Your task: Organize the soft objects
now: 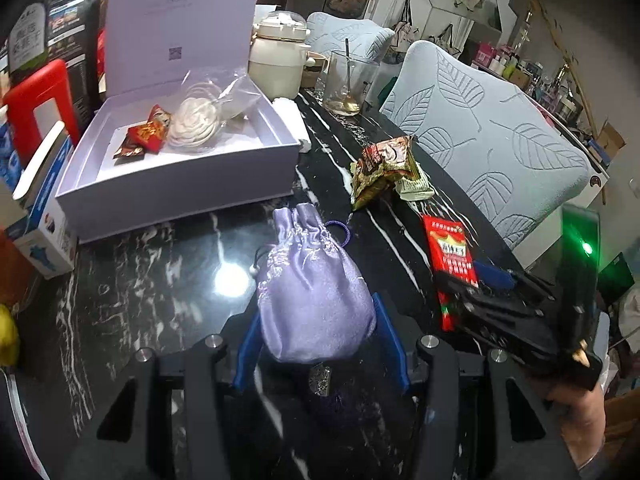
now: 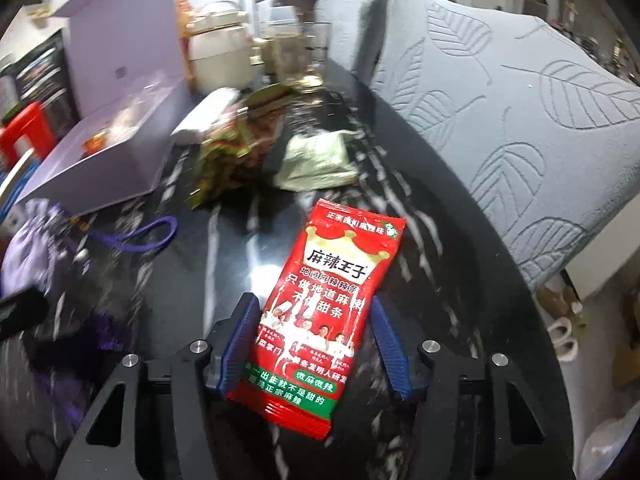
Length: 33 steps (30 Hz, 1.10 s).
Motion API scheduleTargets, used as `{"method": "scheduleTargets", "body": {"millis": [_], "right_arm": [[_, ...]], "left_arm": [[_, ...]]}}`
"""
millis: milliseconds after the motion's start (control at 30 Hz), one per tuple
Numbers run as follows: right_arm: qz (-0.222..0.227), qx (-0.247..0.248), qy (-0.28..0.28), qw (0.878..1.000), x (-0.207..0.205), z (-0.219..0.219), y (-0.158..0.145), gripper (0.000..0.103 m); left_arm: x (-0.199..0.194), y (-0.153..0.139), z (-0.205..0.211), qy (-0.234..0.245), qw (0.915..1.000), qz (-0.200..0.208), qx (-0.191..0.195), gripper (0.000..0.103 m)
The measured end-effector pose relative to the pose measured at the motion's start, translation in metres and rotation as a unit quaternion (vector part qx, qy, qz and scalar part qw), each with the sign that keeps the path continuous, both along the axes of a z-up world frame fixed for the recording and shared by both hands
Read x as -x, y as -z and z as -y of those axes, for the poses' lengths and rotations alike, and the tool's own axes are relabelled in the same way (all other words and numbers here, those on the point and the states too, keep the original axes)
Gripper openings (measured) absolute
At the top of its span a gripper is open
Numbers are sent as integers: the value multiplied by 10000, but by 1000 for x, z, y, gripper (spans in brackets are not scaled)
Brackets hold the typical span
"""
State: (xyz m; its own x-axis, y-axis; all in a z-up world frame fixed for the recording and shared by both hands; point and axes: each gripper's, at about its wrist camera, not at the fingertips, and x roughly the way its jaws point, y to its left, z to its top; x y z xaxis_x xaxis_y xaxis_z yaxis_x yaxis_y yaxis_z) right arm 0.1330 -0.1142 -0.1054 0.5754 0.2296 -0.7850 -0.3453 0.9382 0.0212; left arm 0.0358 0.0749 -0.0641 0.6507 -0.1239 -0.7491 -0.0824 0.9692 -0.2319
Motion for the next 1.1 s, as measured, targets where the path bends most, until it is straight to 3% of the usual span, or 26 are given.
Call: {"method": "scheduleTargets", "body": {"millis": [133, 333, 400, 533, 633, 767, 867, 900, 933, 1100], "right_arm": [[-45, -199, -505, 9985, 28, 0, -1, 53], [-225, -102, -1232, 9921, 73, -4, -3, 53], [-293, -25, -1217, 9921, 80, -3, -4, 56], [-368, 75, -959, 9947, 82, -8, -2, 73], [-267, 133, -819, 9962, 85, -14, 0, 81], [-269, 235, -765, 9964, 85, -18, 2, 84], [-272, 255, -621, 9974, 84, -16, 1, 75], [-238, 246, -536, 9980, 83, -14, -1, 58], [-237, 209, -496, 9983, 83, -12, -2, 51], [-248, 73, -453, 9986, 84, -9, -3, 46]], "left_arm": [[16, 2, -4, 32, 10000, -39, 49, 52], [36, 8, -7, 48, 9998, -125, 124, 52], [42, 9, -8, 45, 9998, -153, 157, 52], [51, 13, -11, 2, 9996, -190, 218, 52], [55, 14, -16, -59, 9996, -175, 234, 52], [58, 14, -19, -98, 9995, -152, 245, 52], [60, 16, -20, -74, 9994, -172, 282, 52], [60, 16, -20, -74, 9994, -174, 295, 52], [60, 17, -20, -66, 9993, -187, 304, 52], [60, 16, -22, -48, 9994, -179, 301, 52]]}}
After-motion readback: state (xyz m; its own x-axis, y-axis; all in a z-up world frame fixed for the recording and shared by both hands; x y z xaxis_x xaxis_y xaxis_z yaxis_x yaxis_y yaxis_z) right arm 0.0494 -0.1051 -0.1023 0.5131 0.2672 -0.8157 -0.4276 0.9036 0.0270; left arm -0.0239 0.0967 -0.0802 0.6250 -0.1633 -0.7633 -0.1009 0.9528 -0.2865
